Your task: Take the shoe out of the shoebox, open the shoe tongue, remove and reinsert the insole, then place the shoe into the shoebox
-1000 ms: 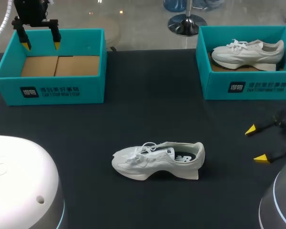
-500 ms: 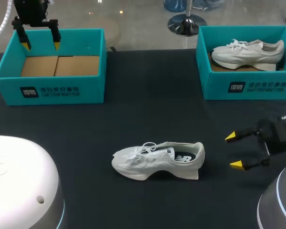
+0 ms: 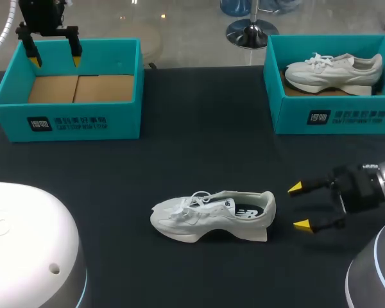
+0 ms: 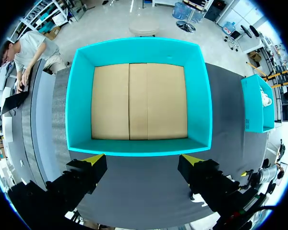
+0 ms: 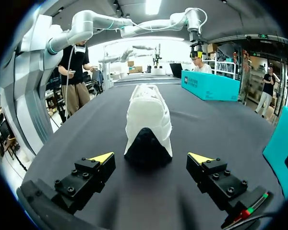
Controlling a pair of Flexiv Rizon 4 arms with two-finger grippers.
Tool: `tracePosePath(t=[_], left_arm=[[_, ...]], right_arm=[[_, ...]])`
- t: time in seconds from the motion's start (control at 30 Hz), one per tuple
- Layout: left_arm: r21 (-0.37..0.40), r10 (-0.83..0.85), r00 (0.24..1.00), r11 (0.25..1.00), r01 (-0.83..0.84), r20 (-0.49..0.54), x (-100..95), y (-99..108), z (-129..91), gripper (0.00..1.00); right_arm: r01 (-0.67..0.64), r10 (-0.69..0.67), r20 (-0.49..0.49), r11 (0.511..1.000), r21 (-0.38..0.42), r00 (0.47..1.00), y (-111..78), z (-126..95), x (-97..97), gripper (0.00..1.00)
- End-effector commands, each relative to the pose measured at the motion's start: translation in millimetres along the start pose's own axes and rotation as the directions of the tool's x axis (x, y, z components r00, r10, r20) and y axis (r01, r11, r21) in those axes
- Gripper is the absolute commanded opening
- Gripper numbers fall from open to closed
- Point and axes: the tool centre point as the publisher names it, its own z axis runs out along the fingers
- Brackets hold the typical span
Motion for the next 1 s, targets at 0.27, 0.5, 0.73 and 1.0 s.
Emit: tracePosePath(t=[0.27,0.5,0.73,1.0], left_arm=[[0.0,0.0,1.0,1.0,0.0,0.0,0.0,0,0,1.0],[0.0,0.0,1.0,1.0,0.0,0.0,0.0,0,0,1.0],[0.0,0.0,1.0,1.0,0.0,0.0,0.0,0,0,1.0],[0.0,0.0,1.0,1.0,0.0,0.0,0.0,0,0,1.0]], right_arm=[[0.008,-0.008,0.006,0.999,-0.037,1.0,12.4,38,5.1,1.0],[-0.001,0.001,0.001,0.999,-0.044,1.0,14.8,52,9.1,1.0],[-0.008,0.008,0.001,0.998,-0.059,1.0,15.5,65,9.3,1.0],[-0.022,0.022,-0.005,0.997,-0.071,1.0,13.1,77,8.3,1.0]])
